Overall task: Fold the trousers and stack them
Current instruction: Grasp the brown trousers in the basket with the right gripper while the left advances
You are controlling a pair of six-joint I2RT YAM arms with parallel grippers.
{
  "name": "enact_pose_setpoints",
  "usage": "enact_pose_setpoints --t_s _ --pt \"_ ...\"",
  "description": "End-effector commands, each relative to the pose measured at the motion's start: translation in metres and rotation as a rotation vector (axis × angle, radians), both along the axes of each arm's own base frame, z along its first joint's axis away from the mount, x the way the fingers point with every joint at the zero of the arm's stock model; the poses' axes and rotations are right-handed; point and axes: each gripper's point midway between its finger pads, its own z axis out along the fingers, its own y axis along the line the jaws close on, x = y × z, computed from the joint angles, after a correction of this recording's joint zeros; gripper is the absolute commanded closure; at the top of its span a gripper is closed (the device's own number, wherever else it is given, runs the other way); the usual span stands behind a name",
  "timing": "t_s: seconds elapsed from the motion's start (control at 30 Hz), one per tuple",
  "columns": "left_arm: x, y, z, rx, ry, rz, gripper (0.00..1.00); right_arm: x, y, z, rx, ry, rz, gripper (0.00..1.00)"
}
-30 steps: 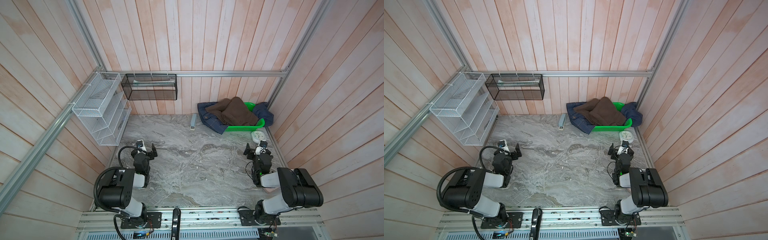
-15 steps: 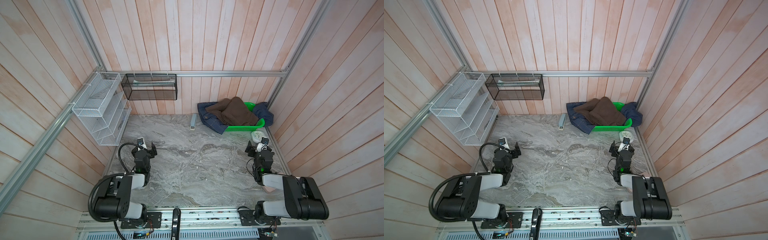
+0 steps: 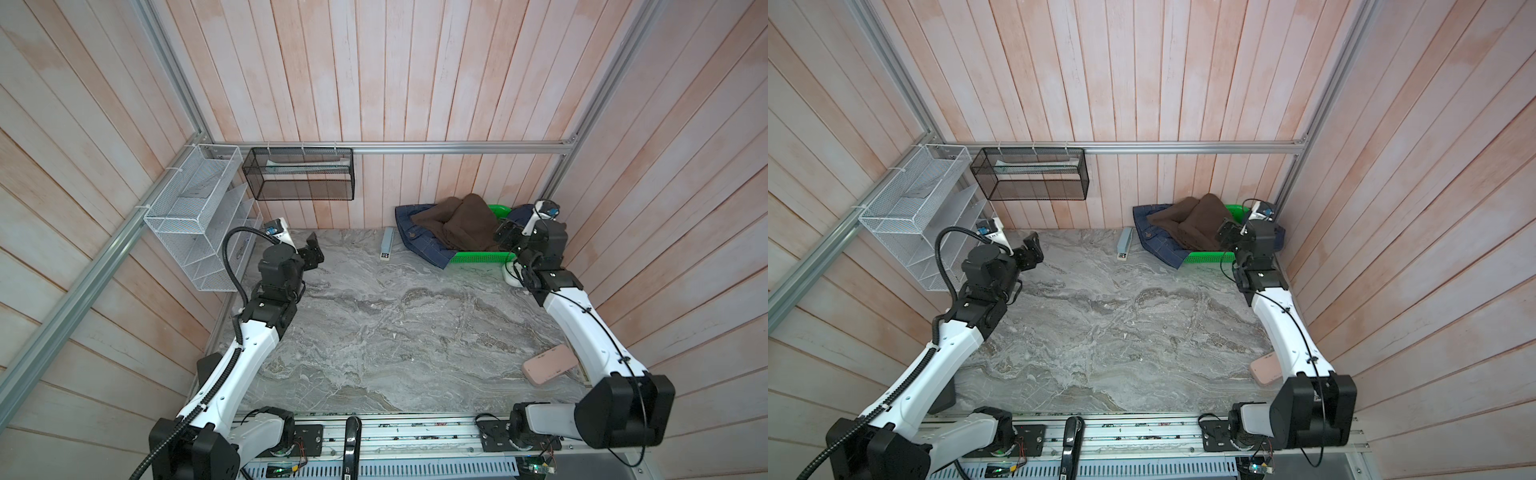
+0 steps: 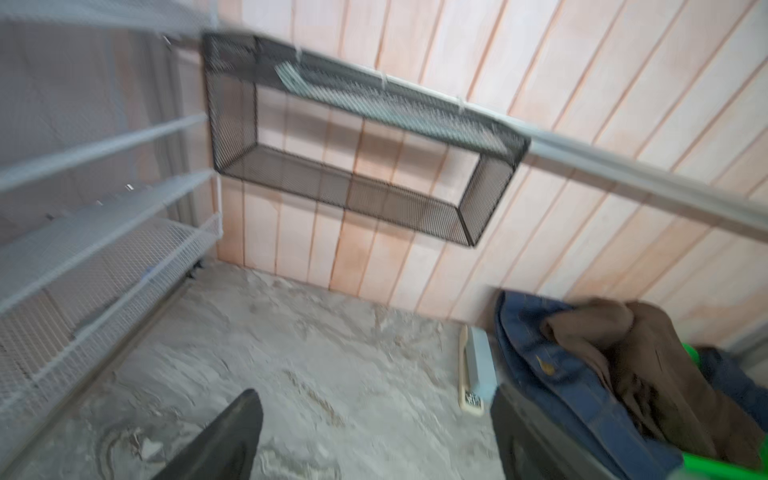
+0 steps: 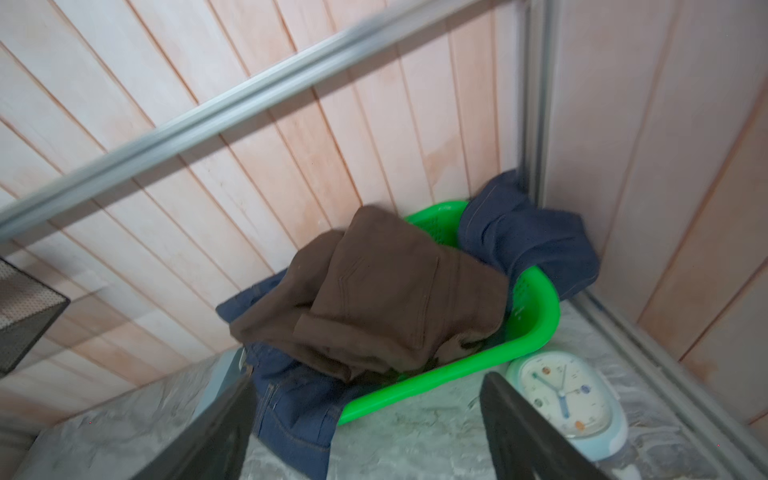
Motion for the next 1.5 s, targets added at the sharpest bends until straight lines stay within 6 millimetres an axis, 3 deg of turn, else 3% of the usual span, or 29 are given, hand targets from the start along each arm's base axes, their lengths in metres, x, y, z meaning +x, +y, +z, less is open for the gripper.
enact_pose_setpoints --t_s 0.0,0.2,0.4,0.7,0.87,0.97,1.2,1.43,1.47 --pt "-0.018 -0.036 -0.067 0.002 0.225 -0.117 0.12 -0.003 0.028 -0.068 0.025 0.293 0.090 0.16" --pt "-0.034 -0.079 -0.105 -0.075 0.294 -0.236 0.15 0.038 0.046 -0.099 0.001 0.347 0.143 0.21" --pt "-0.041 -0.103 -0.122 -0.139 0.335 -0.309 0.13 0.079 0.057 -0.132 -0.017 0.383 0.184 0.22" --pt "-0.039 -0.109 -0.120 -0.131 0.328 -0.319 0.10 0.127 0.062 -0.157 -0.026 0.367 0.171 0.20" --pt "-0.039 -0.107 -0.116 -0.126 0.318 -0.312 0.10 0.145 0.065 -0.164 0.004 0.356 0.169 0.04" --pt "-0.038 -0.107 -0.115 -0.121 0.318 -0.311 0.10 0.154 0.066 -0.164 0.014 0.344 0.160 0.03" --pt "-0.037 -0.107 -0.102 -0.105 0.293 -0.314 0.10 0.173 0.069 -0.157 0.020 0.313 0.156 0.20" --pt "-0.038 -0.102 -0.099 -0.089 0.285 -0.296 0.10 0.176 0.070 -0.146 0.031 0.302 0.157 0.60" --pt "-0.039 -0.100 -0.099 -0.083 0.284 -0.290 0.10 0.175 0.070 -0.145 0.029 0.301 0.158 0.61"
